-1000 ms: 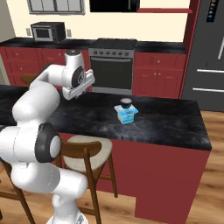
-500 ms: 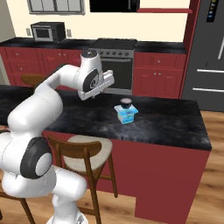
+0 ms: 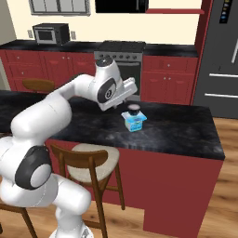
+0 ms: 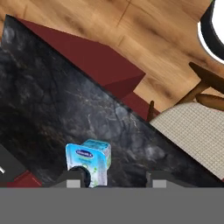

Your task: Stack the yogurt containers by placing the smaller containers on top of the larger containers.

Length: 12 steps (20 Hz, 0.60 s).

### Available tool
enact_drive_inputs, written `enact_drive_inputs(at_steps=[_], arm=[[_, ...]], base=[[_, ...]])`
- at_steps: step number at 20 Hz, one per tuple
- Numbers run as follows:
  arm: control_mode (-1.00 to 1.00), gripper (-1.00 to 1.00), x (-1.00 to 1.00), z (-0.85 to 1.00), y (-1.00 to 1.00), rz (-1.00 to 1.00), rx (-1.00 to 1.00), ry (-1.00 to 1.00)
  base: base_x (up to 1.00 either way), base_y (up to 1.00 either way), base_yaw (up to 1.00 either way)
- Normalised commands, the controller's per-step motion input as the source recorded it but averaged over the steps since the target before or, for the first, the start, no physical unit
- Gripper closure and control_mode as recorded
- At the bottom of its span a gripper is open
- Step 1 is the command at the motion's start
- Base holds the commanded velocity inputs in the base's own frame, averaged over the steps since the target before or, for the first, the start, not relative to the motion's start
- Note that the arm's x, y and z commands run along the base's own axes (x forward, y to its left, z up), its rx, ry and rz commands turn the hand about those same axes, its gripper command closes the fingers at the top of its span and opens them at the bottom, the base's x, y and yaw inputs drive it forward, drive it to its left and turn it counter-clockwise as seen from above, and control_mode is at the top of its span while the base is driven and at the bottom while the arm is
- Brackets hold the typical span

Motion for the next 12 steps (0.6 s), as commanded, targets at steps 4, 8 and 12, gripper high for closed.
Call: enact_drive_inputs(at_steps=[4, 8, 12], arm=[[-1.0, 1.0, 0.1, 0.02, 0.0, -0.35, 0.04, -0.05], [-1.0, 1.0, 0.12, 0.03, 0.02, -0.33, 0.13, -0.01], [-1.0, 1.0, 0.0, 0.05, 0.09, -0.29, 0.18, -0.01]], base=[[0.0, 0.0, 0.0], [0.0, 0.0, 0.0], [0.0, 0.0, 0.0]])
